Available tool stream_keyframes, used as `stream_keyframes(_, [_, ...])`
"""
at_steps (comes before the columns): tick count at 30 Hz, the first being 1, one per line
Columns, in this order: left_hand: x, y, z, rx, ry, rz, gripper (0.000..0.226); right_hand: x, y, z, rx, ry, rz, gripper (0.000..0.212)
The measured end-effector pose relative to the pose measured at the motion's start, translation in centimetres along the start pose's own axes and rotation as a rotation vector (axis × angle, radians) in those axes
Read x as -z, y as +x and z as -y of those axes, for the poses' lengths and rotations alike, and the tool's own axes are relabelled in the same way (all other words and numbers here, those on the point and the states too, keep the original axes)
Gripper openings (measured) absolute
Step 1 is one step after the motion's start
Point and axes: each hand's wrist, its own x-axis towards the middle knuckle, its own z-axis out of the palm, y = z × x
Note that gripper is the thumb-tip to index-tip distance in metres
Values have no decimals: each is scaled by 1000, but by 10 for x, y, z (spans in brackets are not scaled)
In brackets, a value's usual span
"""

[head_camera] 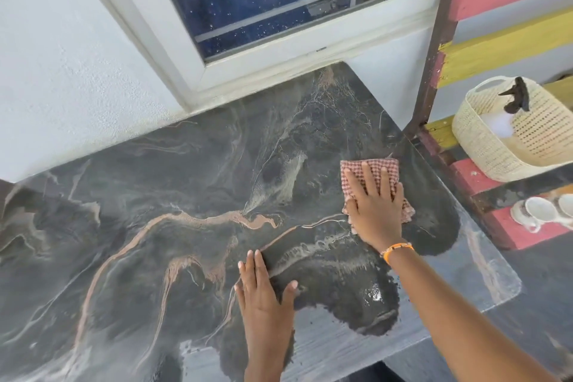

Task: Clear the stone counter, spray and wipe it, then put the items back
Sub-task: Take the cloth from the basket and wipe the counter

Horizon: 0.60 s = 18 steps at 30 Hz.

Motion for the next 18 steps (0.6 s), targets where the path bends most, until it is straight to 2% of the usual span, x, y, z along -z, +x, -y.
stream_keyframes(3, [8, -14, 18, -13, -25, -175, 49, -18, -29, 62, 187, 2, 48, 57])
stream_keyframes(6, [13, -24, 36, -12, -27, -245, 45, -32, -60, 113, 395, 25, 121, 53])
stream_keyframes(9, [15, -34, 48, 8, -5, -250, 38, -39, -83, 124, 666, 27, 182, 53])
stream_keyframes(11, [14, -42, 45, 14, -1, -260, 23, -32, -86, 106, 782, 5, 185, 53])
stream_keyframes(14, [8, -50, 30, -46, -2, -293, 8, -19, -77, 59, 740, -27, 176, 53])
stream_keyframes(15, [4, -51, 25, -77, -9, -254, 13, -16, -71, 40, 674, -28, 158, 53])
stream_keyframes(18, [-11, -54, 11, -199, 36, -46, 51, -6, -56, -23, 396, -49, 79, 54])
